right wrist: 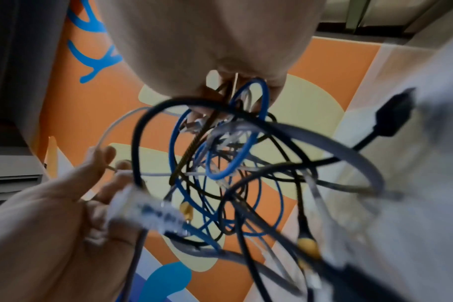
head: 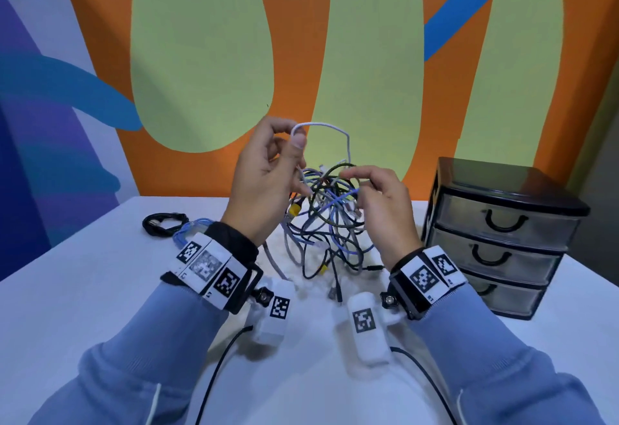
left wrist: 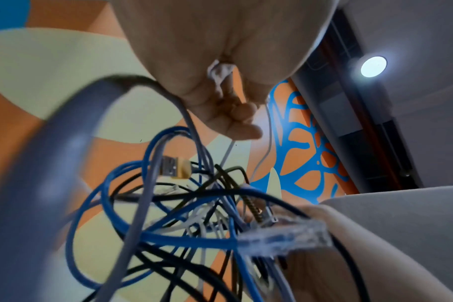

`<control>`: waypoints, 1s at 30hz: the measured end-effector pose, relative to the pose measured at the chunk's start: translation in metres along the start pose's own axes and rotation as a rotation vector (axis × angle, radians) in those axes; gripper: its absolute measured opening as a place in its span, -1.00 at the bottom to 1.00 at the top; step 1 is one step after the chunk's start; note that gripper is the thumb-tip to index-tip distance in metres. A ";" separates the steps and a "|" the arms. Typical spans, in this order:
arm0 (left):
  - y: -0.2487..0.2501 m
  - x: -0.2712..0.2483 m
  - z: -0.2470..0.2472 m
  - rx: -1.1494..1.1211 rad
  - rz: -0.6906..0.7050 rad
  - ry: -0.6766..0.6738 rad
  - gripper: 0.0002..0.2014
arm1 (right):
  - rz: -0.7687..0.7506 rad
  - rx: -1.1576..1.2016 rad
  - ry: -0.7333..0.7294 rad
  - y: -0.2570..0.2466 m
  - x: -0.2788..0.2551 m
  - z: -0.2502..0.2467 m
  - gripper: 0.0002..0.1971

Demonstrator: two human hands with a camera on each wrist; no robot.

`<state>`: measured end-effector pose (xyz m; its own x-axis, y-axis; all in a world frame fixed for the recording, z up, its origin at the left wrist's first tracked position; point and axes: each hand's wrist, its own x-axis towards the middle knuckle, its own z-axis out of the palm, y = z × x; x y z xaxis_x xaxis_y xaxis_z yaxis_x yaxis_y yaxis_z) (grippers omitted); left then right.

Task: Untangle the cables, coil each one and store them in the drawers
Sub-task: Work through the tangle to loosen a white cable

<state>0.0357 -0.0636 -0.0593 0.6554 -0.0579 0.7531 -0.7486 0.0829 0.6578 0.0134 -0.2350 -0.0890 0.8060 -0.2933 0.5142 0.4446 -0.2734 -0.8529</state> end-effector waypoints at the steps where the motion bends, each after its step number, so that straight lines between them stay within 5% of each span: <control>1: -0.001 -0.001 0.002 -0.016 -0.036 -0.020 -0.94 | 0.024 0.062 -0.010 -0.004 0.000 -0.001 -0.52; 4: -0.004 -0.003 0.001 -0.040 -0.120 -0.080 -0.87 | 0.069 0.103 -0.054 -0.007 -0.002 0.000 -0.87; 7: -0.005 -0.004 -0.001 -0.033 -0.125 -0.120 -0.91 | 0.079 -0.037 -0.192 0.003 -0.005 0.000 -0.38; 9: -0.003 -0.005 -0.001 0.031 -0.111 -0.153 -0.93 | 0.069 -0.074 -0.242 0.005 -0.007 0.000 -0.29; 16: -0.009 -0.002 -0.006 0.268 -0.075 -0.193 -0.89 | 0.033 -0.070 -0.077 0.015 0.001 -0.001 -0.44; 30: -0.003 -0.003 -0.008 0.172 -0.153 -0.210 -0.80 | 0.047 0.018 0.013 0.023 0.007 0.000 -0.54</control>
<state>0.0368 -0.0558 -0.0637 0.7399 -0.2628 0.6193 -0.6608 -0.1115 0.7422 0.0295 -0.2435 -0.1045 0.8207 -0.3174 0.4750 0.4140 -0.2425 -0.8774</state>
